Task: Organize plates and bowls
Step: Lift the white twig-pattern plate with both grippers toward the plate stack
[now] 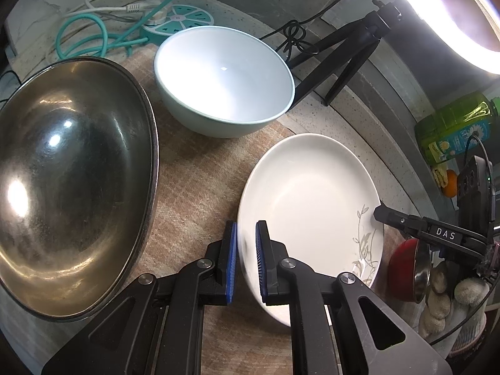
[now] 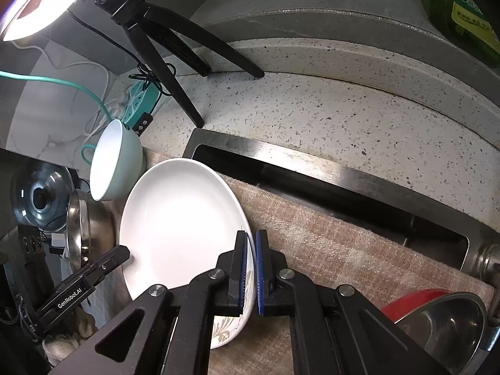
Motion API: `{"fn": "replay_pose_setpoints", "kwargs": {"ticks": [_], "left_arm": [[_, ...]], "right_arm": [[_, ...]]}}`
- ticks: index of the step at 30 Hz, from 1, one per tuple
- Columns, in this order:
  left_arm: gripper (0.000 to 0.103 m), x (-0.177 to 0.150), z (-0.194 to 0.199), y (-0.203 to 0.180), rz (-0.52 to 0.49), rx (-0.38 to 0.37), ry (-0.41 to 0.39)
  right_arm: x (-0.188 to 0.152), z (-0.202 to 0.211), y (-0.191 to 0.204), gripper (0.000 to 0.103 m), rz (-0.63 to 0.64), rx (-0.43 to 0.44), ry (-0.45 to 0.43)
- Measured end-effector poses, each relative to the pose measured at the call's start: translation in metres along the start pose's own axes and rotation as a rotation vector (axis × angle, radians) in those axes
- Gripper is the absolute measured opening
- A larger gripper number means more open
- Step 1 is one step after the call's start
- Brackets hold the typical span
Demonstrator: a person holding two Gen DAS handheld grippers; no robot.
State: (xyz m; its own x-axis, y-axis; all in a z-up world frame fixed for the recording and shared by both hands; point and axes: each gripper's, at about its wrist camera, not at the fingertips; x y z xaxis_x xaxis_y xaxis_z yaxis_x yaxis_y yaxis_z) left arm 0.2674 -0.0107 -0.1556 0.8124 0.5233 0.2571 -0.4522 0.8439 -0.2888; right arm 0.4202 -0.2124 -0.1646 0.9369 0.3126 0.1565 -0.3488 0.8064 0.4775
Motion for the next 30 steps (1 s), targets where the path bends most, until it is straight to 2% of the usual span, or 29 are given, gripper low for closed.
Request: {"fn": "replay_pose_setpoints", "kwargs": {"ticks": [10, 30], "left_arm": [[0.010, -0.001, 0.006, -0.003, -0.014, -0.017, -0.002], [0.010, -0.009, 0.043, -0.012, -0.083, -0.070, -0.034]], "right_arm": [[-0.008, 0.009, -0.004, 0.005, -0.028, 0.003, -0.006], [-0.041, 0.053, 0.011, 0.005, -0.075, 0.022, -0.076]]}}
Point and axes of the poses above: each gripper's, at about its wrist camera, not at the fingertips, and z roughly against the way its jaws point, y to its left, x to its top, and after that the axes turned 5 degrees about x, right-handed
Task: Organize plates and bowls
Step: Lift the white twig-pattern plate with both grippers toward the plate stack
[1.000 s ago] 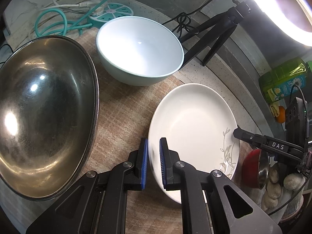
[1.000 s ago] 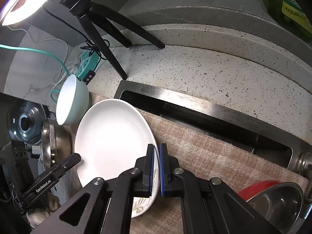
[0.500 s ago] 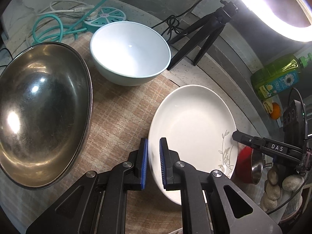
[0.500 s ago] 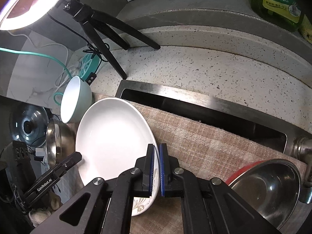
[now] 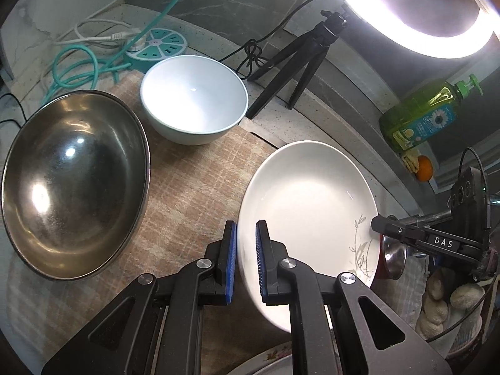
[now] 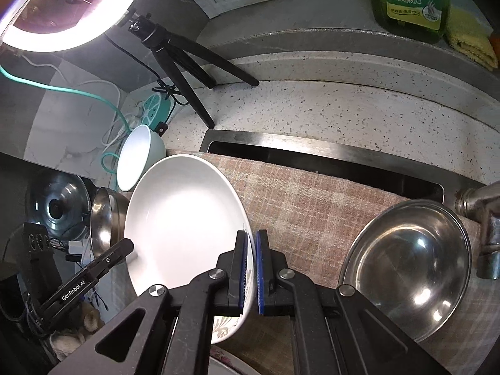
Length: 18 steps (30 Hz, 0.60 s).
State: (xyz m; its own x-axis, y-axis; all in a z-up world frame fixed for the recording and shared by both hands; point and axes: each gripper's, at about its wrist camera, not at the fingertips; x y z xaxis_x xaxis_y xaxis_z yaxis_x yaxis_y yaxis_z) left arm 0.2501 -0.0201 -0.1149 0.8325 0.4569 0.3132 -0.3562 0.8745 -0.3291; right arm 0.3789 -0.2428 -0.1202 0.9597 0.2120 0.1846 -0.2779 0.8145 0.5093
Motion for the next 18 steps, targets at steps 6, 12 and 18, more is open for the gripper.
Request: {"fn": "replay_pose_setpoints", "kwargs": {"ticks": [6, 12, 18], "left_arm": [[0.010, -0.007, 0.010, -0.003, -0.030, -0.017, -0.001], [0.010, -0.015, 0.020, -0.006, -0.054, -0.031, -0.002], [0.010, -0.023, 0.030, -0.006, -0.072, -0.048, -0.003]], "right_arm": [[-0.013, 0.013, 0.004, 0.005, -0.012, -0.007, -0.029], [-0.029, 0.023, 0.006, 0.005, -0.029, -0.007, -0.049], [-0.047, 0.032, 0.008, 0.005, -0.047, -0.005, -0.067]]}}
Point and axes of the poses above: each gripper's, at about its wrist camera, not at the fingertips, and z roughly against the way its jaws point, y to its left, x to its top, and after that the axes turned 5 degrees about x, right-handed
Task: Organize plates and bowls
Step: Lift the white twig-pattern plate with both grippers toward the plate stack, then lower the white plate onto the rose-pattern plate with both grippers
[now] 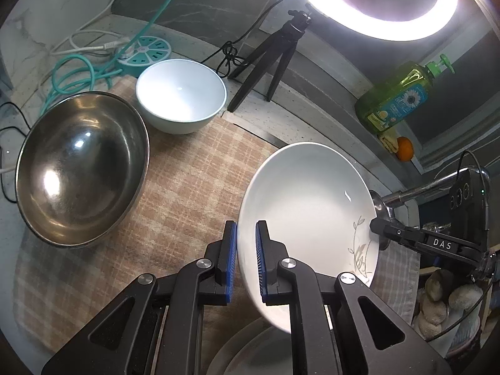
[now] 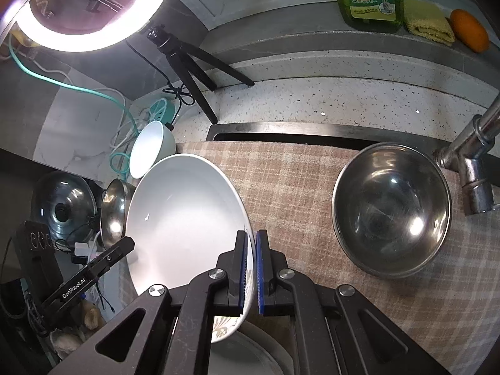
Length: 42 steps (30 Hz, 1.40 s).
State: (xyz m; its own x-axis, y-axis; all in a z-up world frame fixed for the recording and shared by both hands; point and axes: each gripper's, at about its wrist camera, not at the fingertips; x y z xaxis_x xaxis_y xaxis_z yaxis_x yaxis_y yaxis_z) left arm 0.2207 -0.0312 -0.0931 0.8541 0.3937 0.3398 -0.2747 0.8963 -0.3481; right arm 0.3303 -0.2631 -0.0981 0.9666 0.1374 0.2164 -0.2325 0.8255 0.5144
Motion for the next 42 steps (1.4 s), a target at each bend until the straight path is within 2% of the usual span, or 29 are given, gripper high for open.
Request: {"fn": "replay_pose_setpoints", "kwargs": {"ticks": [42], "left_arm": [[0.010, -0.076, 0.034, 0.003, -0.147, -0.094, 0.082]], "right_arm": [[-0.139, 0.039, -0.010, 0.005, -0.169, -0.015, -0.084]]}}
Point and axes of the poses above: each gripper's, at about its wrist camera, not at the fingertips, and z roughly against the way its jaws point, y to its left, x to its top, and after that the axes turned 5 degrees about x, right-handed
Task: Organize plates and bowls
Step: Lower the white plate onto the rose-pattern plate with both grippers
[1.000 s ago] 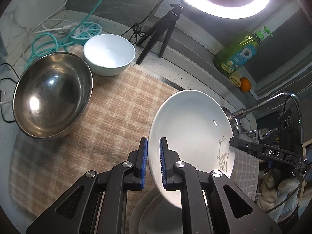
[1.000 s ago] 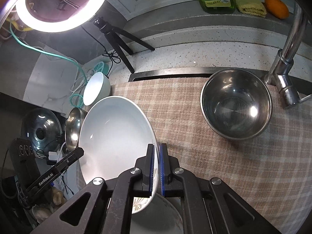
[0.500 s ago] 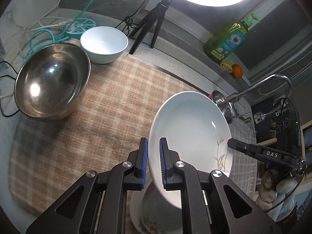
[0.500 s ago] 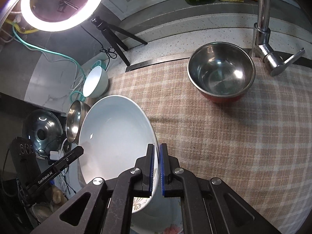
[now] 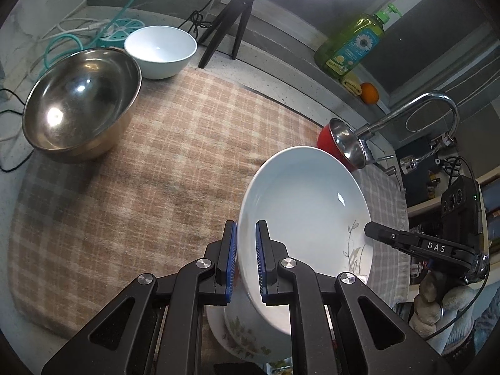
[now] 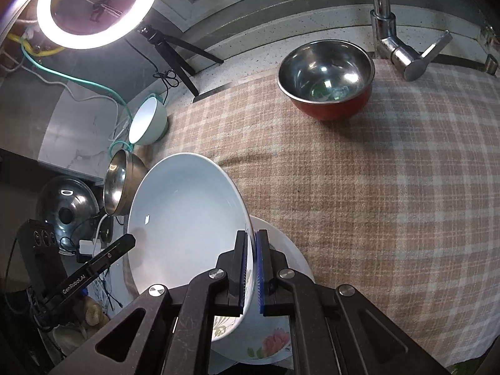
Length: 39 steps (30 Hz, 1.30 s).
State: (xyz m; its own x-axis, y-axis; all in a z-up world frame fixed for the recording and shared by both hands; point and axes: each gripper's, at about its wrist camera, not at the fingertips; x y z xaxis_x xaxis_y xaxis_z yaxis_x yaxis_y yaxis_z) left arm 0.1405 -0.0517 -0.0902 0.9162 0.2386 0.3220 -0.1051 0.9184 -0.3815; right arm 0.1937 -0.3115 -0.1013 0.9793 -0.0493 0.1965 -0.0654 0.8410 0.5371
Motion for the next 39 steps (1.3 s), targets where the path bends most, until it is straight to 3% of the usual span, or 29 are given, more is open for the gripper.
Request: {"fn": "replay_pose_setpoints", "kwargs": {"ticks": [39], "left_arm": [[0.010, -0.043, -0.017, 0.003, -0.034, -0.026, 0.084]], "right_arm": [[-0.066, -0.005, -0.031, 0.005, -0.110, -0.015, 0.005]]}}
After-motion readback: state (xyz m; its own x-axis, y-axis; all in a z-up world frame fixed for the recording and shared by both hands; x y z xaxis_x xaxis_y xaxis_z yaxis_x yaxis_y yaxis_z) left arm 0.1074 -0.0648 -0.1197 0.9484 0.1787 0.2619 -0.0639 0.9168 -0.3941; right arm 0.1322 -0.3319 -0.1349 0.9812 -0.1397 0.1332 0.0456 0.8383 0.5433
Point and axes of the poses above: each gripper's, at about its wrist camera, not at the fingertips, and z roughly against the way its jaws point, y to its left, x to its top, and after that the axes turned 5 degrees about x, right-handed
